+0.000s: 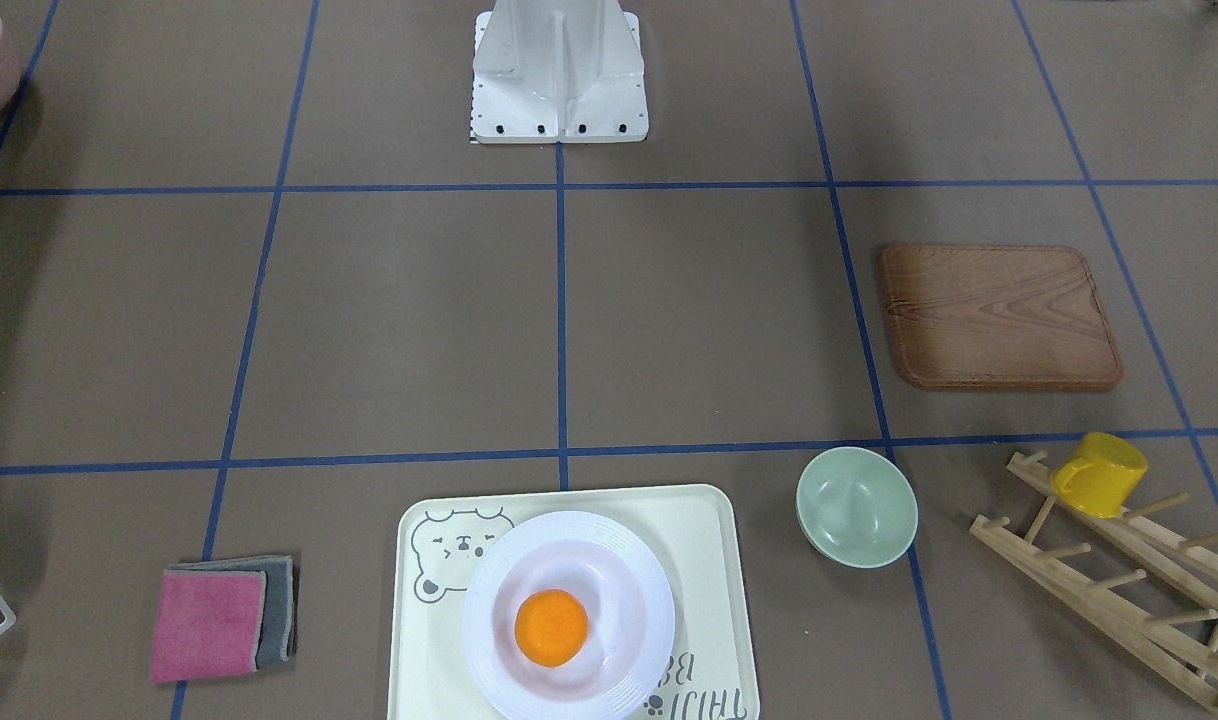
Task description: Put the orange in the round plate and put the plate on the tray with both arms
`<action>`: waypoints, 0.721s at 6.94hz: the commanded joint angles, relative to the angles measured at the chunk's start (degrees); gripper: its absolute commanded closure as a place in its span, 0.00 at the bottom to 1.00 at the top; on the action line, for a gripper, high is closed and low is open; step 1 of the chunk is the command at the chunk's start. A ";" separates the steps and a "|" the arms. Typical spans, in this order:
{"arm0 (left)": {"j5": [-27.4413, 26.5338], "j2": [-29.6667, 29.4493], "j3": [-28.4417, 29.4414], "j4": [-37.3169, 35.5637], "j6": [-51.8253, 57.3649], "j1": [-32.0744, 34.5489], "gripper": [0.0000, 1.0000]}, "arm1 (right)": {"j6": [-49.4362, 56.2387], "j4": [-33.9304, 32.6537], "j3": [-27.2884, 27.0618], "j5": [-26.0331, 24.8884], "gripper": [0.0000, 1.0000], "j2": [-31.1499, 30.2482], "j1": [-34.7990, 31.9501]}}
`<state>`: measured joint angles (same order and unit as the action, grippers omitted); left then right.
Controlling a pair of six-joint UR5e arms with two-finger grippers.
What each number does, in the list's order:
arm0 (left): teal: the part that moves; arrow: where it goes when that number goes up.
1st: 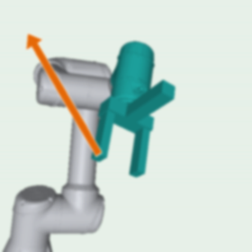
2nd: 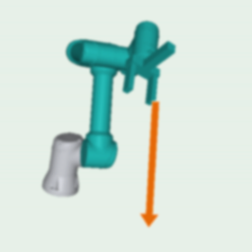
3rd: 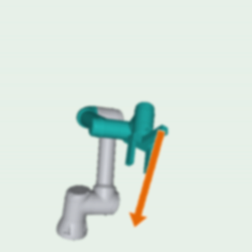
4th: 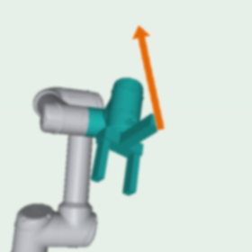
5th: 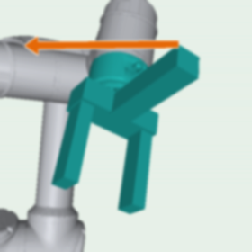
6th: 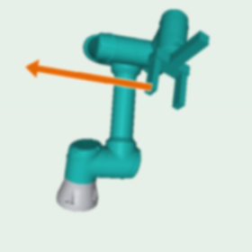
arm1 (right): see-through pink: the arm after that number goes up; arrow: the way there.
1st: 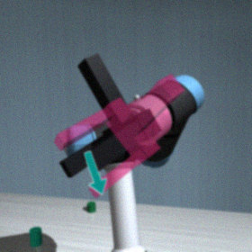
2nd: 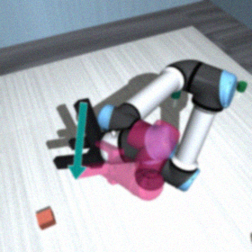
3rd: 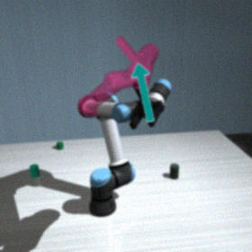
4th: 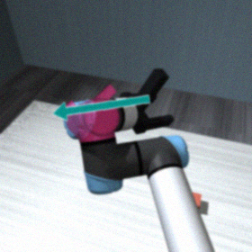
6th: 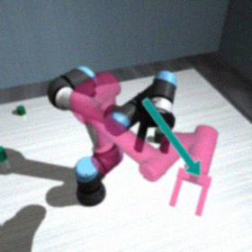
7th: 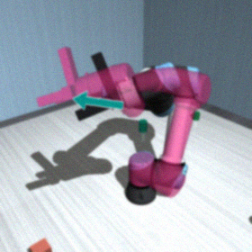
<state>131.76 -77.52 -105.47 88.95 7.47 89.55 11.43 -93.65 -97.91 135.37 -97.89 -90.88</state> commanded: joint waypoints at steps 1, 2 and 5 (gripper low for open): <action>-0.01 0.00 -0.35 0.00 0.00 0.01 0.01 | -0.26 0.05 0.17 0.25 0.00 -0.37 0.00; -0.01 0.00 -0.35 0.00 0.00 0.01 0.01 | -0.44 0.13 0.17 0.16 0.00 -0.37 0.00; -0.18 0.00 -0.35 0.09 0.09 0.01 0.01 | -0.70 0.13 0.17 0.07 0.00 -0.46 0.00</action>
<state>131.61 -77.52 -105.78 89.02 7.55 89.56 10.82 -93.56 -97.74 135.45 -98.32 -90.88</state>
